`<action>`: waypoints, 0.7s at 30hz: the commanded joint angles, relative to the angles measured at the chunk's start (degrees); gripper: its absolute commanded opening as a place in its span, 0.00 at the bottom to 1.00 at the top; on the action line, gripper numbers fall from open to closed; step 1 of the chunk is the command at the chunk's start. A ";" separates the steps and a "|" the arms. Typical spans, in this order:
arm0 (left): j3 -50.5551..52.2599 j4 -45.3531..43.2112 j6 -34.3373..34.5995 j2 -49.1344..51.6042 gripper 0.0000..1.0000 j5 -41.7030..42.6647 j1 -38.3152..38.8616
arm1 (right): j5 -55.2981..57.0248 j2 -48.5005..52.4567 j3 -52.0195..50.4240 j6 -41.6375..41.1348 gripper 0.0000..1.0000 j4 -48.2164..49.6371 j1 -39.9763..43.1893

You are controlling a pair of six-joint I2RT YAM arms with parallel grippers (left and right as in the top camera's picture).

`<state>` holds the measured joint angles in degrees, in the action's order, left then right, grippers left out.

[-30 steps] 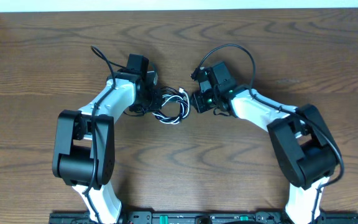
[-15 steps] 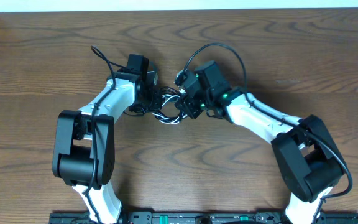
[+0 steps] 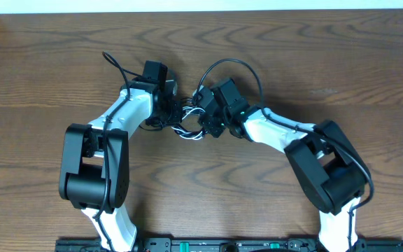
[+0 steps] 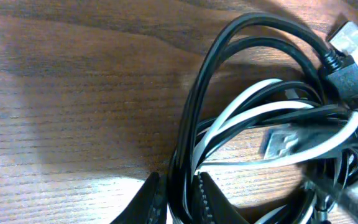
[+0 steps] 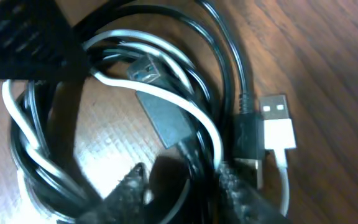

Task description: Untangle cables

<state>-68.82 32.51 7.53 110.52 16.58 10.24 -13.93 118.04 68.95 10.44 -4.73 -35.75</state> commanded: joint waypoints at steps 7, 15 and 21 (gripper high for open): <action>-0.42 0.17 0.31 -0.04 0.16 -0.98 -0.28 | -1.29 0.68 0.48 -6.91 0.01 1.36 0.11; -0.42 0.17 0.31 -0.04 0.16 -1.01 -0.28 | -0.28 0.63 0.48 -17.05 0.01 -1.55 5.62; -0.42 0.17 0.28 -0.04 0.16 -1.01 -0.28 | 4.59 0.66 0.48 -20.72 0.01 -4.55 7.63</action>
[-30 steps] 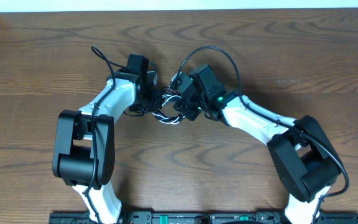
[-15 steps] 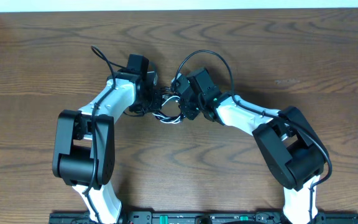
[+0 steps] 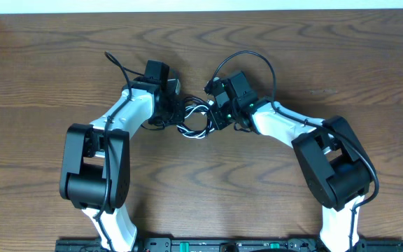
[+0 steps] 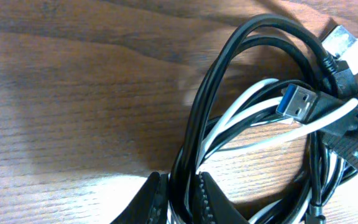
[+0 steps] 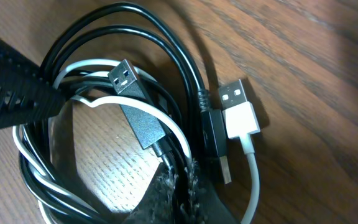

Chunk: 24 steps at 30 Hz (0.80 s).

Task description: Untangle cables

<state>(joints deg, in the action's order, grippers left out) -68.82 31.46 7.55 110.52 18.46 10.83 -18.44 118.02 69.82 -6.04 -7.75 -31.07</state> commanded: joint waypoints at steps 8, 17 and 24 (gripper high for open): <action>-0.42 1.22 0.26 -0.04 0.16 -2.91 -0.87 | 10.82 0.68 -0.42 -4.24 0.17 -1.70 2.47; -0.42 1.22 0.26 -0.04 0.16 -2.93 -0.90 | 4.63 0.48 -0.37 -4.63 0.01 -2.58 2.40; -0.42 1.25 1.44 -0.04 0.16 -4.70 -0.90 | -1.40 -0.20 3.04 -4.61 0.01 -11.98 3.56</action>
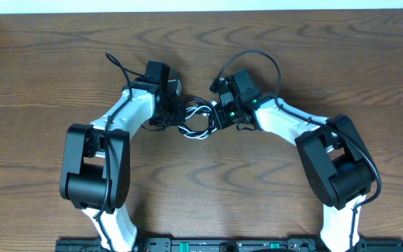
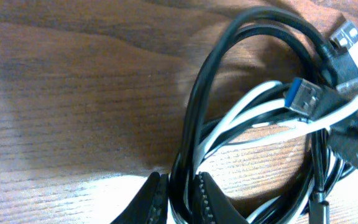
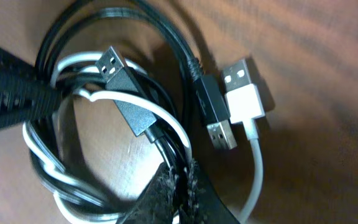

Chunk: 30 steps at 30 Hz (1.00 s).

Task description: Untangle cables

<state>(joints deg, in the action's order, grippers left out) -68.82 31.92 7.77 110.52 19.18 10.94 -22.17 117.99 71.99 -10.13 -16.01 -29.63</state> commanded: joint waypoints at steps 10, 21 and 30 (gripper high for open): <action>-0.42 0.79 3.10 -0.04 0.16 -7.30 -1.01 | 5.11 -0.33 4.00 -3.08 0.01 -13.11 3.89; -0.42 1.03 3.08 -0.04 0.15 -7.21 -0.98 | -8.79 -0.35 6.14 3.15 0.20 -7.76 2.67; -0.42 0.98 3.06 -0.04 0.16 -6.14 -0.98 | -3.45 -0.33 5.90 8.02 0.22 -0.42 -0.70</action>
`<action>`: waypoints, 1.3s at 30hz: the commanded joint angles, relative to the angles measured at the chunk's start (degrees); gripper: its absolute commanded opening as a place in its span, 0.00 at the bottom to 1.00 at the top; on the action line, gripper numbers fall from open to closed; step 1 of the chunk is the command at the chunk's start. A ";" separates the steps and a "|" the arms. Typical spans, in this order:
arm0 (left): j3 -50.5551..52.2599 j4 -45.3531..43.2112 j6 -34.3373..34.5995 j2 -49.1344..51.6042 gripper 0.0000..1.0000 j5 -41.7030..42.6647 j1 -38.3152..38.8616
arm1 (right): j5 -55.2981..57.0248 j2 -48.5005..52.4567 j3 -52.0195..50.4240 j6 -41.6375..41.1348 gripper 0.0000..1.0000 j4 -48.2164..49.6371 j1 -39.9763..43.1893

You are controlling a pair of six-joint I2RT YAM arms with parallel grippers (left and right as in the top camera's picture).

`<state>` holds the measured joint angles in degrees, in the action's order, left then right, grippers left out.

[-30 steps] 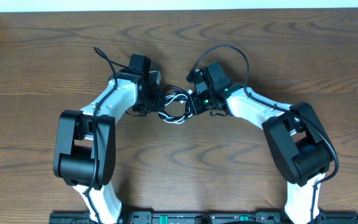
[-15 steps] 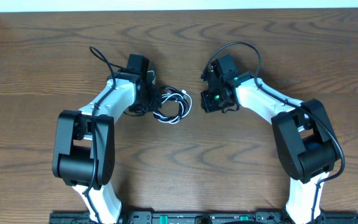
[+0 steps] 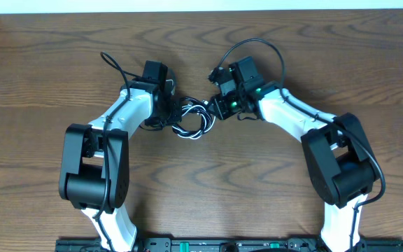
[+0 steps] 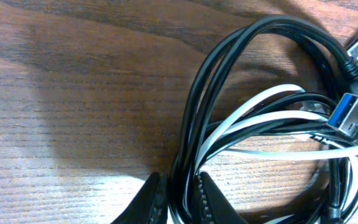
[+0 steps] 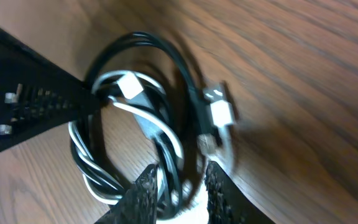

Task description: Untangle cables

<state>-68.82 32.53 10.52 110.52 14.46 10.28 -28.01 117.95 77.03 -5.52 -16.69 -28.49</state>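
A knot of black and white cables [image 3: 191, 120] lies on the wooden table between my two grippers. My left gripper [image 4: 179, 200] is shut on black strands at the knot's left side; a blue USB plug [image 4: 350, 113] lies at the far side of the loop. My right gripper [image 5: 180, 190] stands open astride the cables [image 5: 160, 134] at the knot's right side, with a gap beside the right finger. That view is blurred. A white plug [image 5: 219, 113] lies just beyond. Seen from overhead, the left gripper [image 3: 173, 112] and the right gripper [image 3: 217, 108] face each other across the knot.
The brown wooden table [image 3: 292, 56] runs on all sides of the knot. Each arm carries its own black lead looped above the wrist, the right one [image 3: 257, 43] arching toward the far edge. My left finger [image 5: 30, 106] crosses the right wrist view at the left.
My right gripper was shut on a black cable and now stands open around the strands, drawn back a little from the knot. The left gripper keeps its hold in the same place.
First my right gripper was open over the knot while the left held black strands. Then the right was shut on a black cable, and the arm stood further right with the knot stretched a little. Now the right has let go; the left still holds.
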 commanded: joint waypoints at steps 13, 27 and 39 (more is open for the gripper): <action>-0.42 0.37 0.31 -0.04 0.08 -1.42 -0.33 | 14.21 1.70 0.81 6.49 0.24 0.72 -6.23; -0.42 0.35 0.31 -0.04 0.08 -1.70 -0.35 | 9.73 1.75 0.92 5.53 0.01 -3.56 -5.90; -0.42 0.13 1.49 -0.04 0.08 -2.10 -0.35 | 4.70 -1.60 0.81 4.24 0.01 -18.95 -2.27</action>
<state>-68.82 32.71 10.85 110.48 15.29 10.66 -21.43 117.14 77.97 -0.45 -34.52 -30.94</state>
